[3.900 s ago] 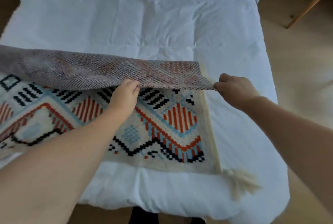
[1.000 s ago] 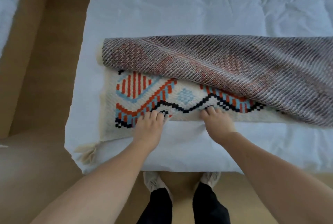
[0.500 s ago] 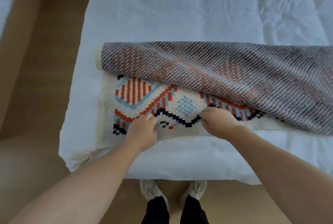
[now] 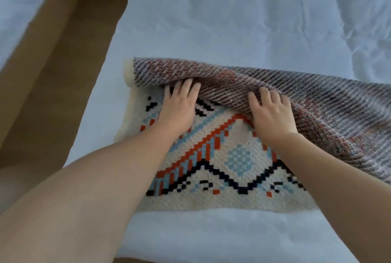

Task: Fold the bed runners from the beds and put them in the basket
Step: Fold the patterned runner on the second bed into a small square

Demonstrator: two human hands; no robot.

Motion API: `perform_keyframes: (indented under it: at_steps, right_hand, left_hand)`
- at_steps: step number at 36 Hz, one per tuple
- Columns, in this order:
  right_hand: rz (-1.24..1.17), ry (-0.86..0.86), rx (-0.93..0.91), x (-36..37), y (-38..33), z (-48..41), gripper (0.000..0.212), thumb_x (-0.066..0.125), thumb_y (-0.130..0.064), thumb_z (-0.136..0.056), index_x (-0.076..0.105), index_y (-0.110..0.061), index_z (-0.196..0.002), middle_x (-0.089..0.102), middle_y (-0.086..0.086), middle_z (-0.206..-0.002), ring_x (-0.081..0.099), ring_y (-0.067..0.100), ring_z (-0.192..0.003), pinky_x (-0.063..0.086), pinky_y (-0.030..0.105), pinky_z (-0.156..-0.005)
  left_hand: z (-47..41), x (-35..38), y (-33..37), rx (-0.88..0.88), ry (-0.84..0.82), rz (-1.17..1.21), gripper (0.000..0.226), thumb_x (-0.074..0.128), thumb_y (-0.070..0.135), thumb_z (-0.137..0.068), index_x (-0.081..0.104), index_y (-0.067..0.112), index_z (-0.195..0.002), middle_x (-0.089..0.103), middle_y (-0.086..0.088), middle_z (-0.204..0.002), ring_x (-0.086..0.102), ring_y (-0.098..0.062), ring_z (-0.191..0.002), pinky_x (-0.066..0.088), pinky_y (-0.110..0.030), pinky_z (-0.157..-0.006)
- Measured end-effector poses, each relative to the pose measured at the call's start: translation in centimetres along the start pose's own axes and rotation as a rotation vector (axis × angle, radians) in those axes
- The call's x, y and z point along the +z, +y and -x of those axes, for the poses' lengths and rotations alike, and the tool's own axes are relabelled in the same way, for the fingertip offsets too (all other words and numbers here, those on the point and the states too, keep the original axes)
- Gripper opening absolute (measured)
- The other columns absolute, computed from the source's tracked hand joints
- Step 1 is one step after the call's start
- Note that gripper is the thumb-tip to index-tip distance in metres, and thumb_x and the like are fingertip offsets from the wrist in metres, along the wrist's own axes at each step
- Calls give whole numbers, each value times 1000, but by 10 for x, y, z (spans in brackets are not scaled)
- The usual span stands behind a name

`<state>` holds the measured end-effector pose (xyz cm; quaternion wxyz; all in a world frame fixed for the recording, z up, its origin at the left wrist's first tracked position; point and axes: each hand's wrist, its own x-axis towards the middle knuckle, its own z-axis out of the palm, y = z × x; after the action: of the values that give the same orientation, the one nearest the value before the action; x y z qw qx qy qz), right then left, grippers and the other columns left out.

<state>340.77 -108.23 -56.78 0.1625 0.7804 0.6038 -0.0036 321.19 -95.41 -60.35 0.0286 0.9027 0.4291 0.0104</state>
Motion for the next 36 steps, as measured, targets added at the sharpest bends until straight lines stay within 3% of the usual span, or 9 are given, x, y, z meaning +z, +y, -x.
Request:
perform_keyframes:
  at_steps: [6, 10, 13, 17, 20, 23, 29, 32, 36]
  right_hand:
    - [-220, 15, 54, 0, 12, -20, 18, 44, -5, -91, 49, -12, -106, 59, 8, -106, 59, 30, -94, 40, 35, -69]
    - [-507, 62, 162, -3, 16, -21, 10, 40, -4, -88, 40, -13, -88, 50, 6, -82, 50, 29, -70, 35, 36, -59]
    - [-541, 69, 153, -8, 19, -18, 11, 38, -3, -87, 36, -13, -91, 47, 5, -69, 47, 28, -62, 30, 35, -53]
    - [-582, 10, 160, -14, 21, -18, 13, 37, -5, -87, 40, -13, -97, 52, 6, -65, 48, 26, -57, 33, 33, -50]
    - [-602, -4, 152, -17, 20, -14, 23, 36, -9, -89, 46, -11, -110, 55, 7, -66, 52, 27, -60, 45, 35, -57]
    - [-599, -12, 141, -20, 17, -9, 24, 36, -13, -91, 48, -11, -112, 55, 5, -67, 51, 26, -61, 45, 34, -59]
    - [-513, 15, 49, -24, 4, -2, 37, 32, -28, -99, 43, -13, -131, 61, 8, -106, 58, 26, -85, 49, 38, -76]
    - [-373, 90, -90, -22, -7, 8, 65, 37, -55, -94, 23, -20, -147, 44, 8, -139, 48, 25, -122, 34, 44, -107]
    - [-273, 168, -262, -34, -40, 13, 102, 62, -58, -78, 1, -20, -151, 31, 14, -150, 40, 32, -131, 29, 45, -110]
  left_hand:
    - [-39, 3, 5, 32, -32, -19, 66, 50, 14, -93, 16, 22, -149, 8, -8, -159, 4, -29, -146, 0, -53, -117]
    - [-44, -6, 11, 89, -13, 74, 52, 40, -10, -86, 46, 14, -132, 46, -9, -141, 38, -28, -132, 13, -50, -117]
    - [-44, -25, 11, 56, 4, 243, 35, 38, -2, -90, 50, 8, -121, 60, -11, -107, 57, -30, -86, 47, -49, -87]
    - [-40, -52, 5, 228, 69, 208, 36, 36, 41, -96, 48, 15, -118, 60, 1, -92, 58, -20, -67, 46, -33, -58]
    - [-34, -59, -7, 266, -44, -79, 71, 48, 67, -82, 33, 18, -132, 54, -2, -113, 60, -20, -79, 49, -32, -64]
    - [-26, -58, -14, 175, -141, -185, 77, 66, 42, -82, 21, 17, -140, 47, -7, -123, 58, -25, -91, 50, -39, -72]
    - [-17, -62, -12, 195, -52, 32, 61, 56, 9, -80, 34, 14, -136, 45, -7, -121, 51, -25, -98, 47, -39, -73]
    - [-12, -69, -12, 164, -32, 208, 62, 60, 8, -77, 38, 13, -134, 45, -7, -129, 56, -26, -96, 51, -42, -75]
    - [-6, -84, -14, 166, 119, 308, 50, 61, 9, -76, 49, 11, -124, 60, -7, -116, 61, -27, -89, 49, -36, -73]
